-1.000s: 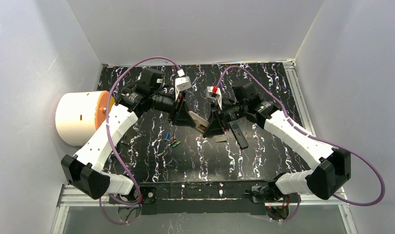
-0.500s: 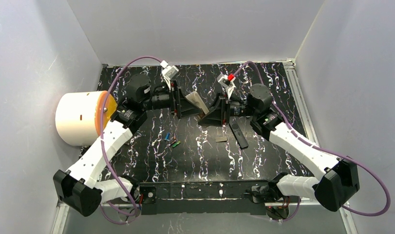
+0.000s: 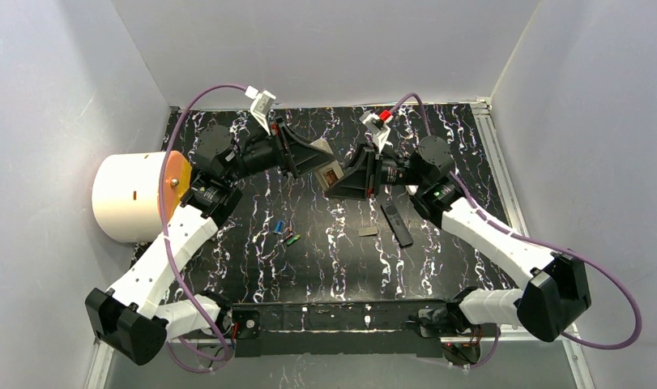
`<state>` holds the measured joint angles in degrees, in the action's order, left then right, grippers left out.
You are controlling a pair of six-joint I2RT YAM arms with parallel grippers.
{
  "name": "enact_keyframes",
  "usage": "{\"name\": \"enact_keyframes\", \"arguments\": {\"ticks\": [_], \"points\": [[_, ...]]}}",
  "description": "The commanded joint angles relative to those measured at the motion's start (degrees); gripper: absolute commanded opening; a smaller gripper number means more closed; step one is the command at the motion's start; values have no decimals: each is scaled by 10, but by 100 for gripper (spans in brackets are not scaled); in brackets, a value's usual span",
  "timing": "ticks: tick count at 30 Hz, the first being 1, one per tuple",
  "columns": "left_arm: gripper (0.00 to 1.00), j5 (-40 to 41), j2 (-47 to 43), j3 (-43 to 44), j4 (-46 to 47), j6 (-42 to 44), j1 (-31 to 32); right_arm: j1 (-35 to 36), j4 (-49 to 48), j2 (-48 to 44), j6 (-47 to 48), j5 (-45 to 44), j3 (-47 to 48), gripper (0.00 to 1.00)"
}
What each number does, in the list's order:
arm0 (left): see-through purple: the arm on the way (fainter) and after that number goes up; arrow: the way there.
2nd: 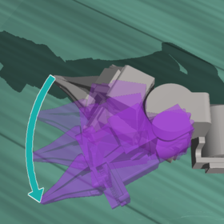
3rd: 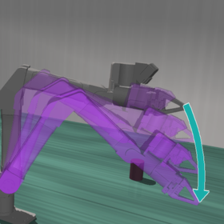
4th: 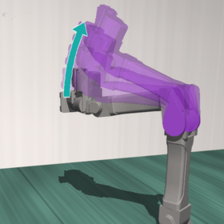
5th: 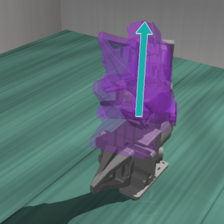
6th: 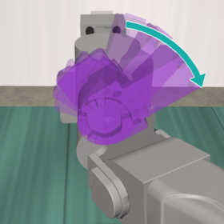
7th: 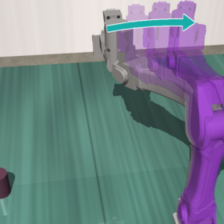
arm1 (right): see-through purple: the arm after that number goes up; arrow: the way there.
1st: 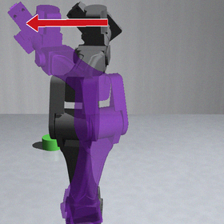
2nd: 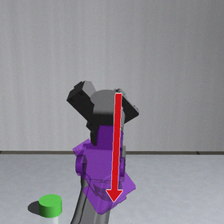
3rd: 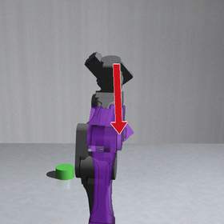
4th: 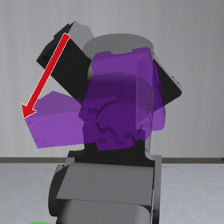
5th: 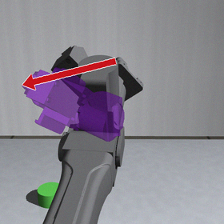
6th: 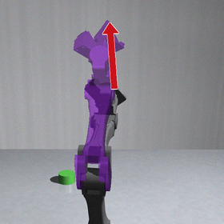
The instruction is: Load the batteries into the remote control
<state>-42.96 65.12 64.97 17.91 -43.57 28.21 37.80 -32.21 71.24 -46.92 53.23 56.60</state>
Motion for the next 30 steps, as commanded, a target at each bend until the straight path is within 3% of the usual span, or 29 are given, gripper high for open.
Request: {"name": "enact_keyframes", "arguments": {"ticks": [1,3,6,8,10,12,13,16,20,23,26,30], "points": [[38,15,-25,-4,29,-9,-4,1,-104,16,-62,-11,23,10],[30,14,-30,-4,29,-6,-4,1,-114,24,-70,-13,23,10],[5,9,-33,-7,29,3,-4,0,-122,34,-80,-21,24,11],[0,1,-32,-10,29,14,-5,-1,-121,39,-85,-29,24,14],[0,-3,-33,-14,27,33,-5,-2,-113,41,-81,-41,20,30],[0,7,-35,-11,1,59,-5,-3,-74,39,-58,-53,23,59],[0,23,-38,-8,-21,76,-5,-3,-44,36,-39,-64,25,69],[0,119,-47,15,-135,145,-5,-3,68,19,30,-121,33,82],[0,373,-54,52,-316,243,-5,-1,253,10,126,-247,39,81],[0,540,-77,45,-394,278,-5,14,294,19,123,-373,14,76],[0,610,-119,19,-431,301,-6,65,318,48,76,-507,0,72],[0,617,-172,-25,-445,312,-6,154,420,133,-6,-692,64,68]]}}
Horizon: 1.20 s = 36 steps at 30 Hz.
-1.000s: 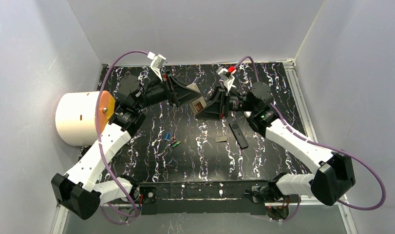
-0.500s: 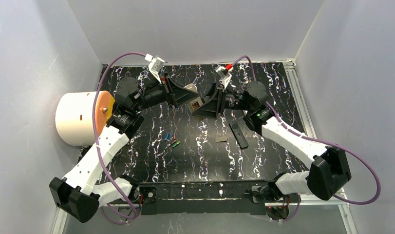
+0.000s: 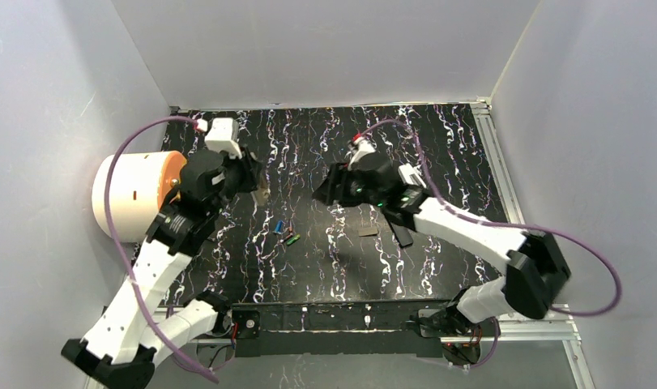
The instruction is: Load the batteries into the remote control
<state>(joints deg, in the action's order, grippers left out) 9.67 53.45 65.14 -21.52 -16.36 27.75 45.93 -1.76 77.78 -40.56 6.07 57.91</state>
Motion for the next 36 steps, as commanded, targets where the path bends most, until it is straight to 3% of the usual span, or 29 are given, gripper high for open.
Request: {"name": "enact_keyframes", "arguments": {"ticks": [1,3,5,8,12,16,21,27,36], "points": [[0,91,-65,-35,-54,42,-1,89,133,93,-87,-241,68,67],[0,102,-79,-45,-61,43,-1,118,151,137,-85,-270,103,61],[0,120,-90,-49,-71,44,-1,141,152,176,-24,-278,138,56],[0,178,-85,-38,-105,22,-2,143,123,222,191,-191,176,59],[0,177,-32,18,-165,-6,-20,141,223,286,451,-101,248,64],[0,177,-3,36,-162,-12,-31,141,330,351,569,7,310,64],[0,241,7,57,-160,-13,-42,143,359,383,623,63,337,63],[0,260,-4,73,-177,-5,-45,142,363,406,657,91,348,63],[0,290,-19,126,-193,14,-46,145,347,437,668,78,367,63]]}}
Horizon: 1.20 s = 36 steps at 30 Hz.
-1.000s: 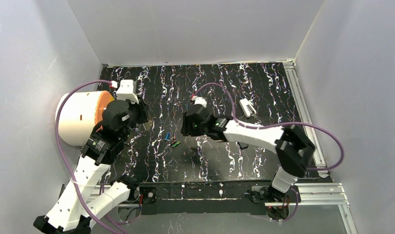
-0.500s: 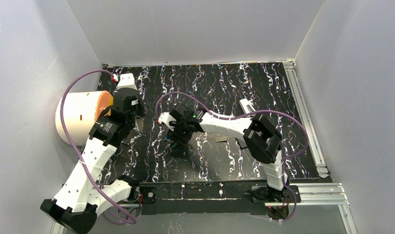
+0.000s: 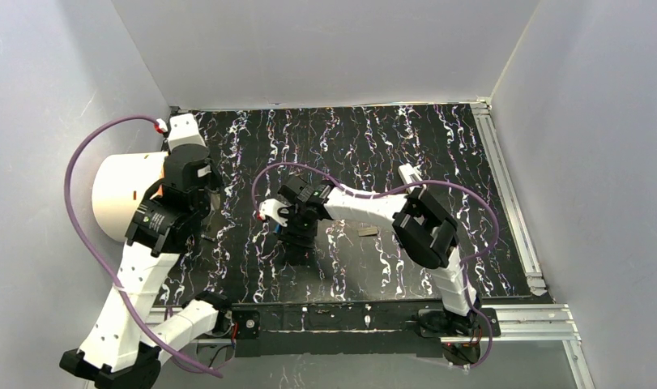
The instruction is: Load the batteries into the remote control
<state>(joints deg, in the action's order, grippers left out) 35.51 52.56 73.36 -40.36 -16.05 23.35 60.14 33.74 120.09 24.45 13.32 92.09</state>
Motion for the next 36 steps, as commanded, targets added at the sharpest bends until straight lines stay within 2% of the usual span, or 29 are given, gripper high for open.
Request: {"name": "enact_keyframes", "arguments": {"ticks": [1,17,22,25,28,32,36], "points": [[0,32,-9,47,-5,13,-3,3,-9,16,19,9,26,63],[0,51,-11,76,-5,42,-3,37,12,48,58,-43,55,59],[0,49,-10,77,-5,44,-3,50,13,43,58,-67,40,53],[0,49,-10,74,-5,43,-3,58,20,39,58,-71,38,46],[0,49,-11,72,-6,43,-2,63,16,34,53,-79,34,46],[0,51,-13,72,-7,43,-3,66,5,40,49,-82,38,52],[0,55,-16,75,-6,46,-3,75,24,63,55,-90,62,49]]}}
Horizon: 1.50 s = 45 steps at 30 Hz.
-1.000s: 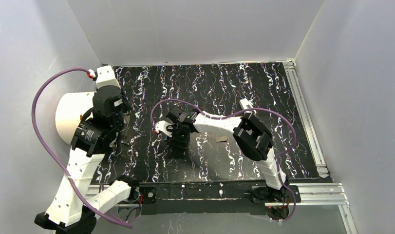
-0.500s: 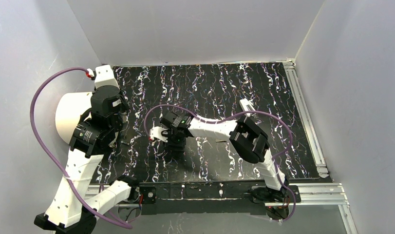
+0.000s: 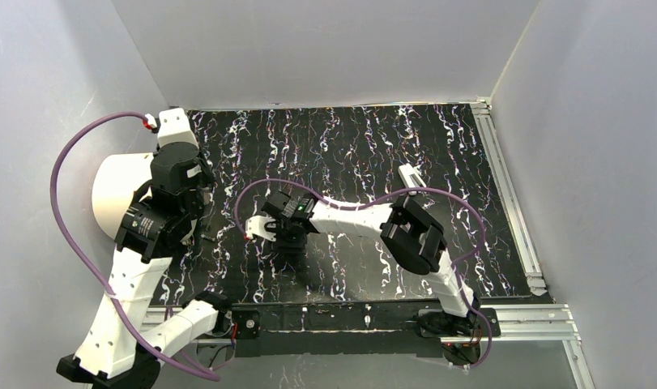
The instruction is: Load the batteries into the remote control
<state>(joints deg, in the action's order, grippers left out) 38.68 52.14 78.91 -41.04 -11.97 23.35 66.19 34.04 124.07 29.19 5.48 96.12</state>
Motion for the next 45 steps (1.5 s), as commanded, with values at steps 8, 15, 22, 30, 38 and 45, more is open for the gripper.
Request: {"name": "enact_keyframes", "arguments": {"ticks": [8,15,22,30,38,45], "points": [[0,25,-13,19,2,7,-3,33,31,32,9,-48,22,35],[0,17,-12,17,5,10,-4,45,37,44,-16,-100,28,13],[0,-5,-7,13,4,7,-4,43,49,43,-51,-115,51,4],[0,-74,16,16,-4,-2,-4,17,-59,-76,-147,-97,-63,3],[0,-221,67,-11,6,-38,-3,-34,-168,-207,-291,-106,-219,4],[0,-460,109,-90,87,-70,-2,-93,-226,-306,-426,-155,-302,4]]}}
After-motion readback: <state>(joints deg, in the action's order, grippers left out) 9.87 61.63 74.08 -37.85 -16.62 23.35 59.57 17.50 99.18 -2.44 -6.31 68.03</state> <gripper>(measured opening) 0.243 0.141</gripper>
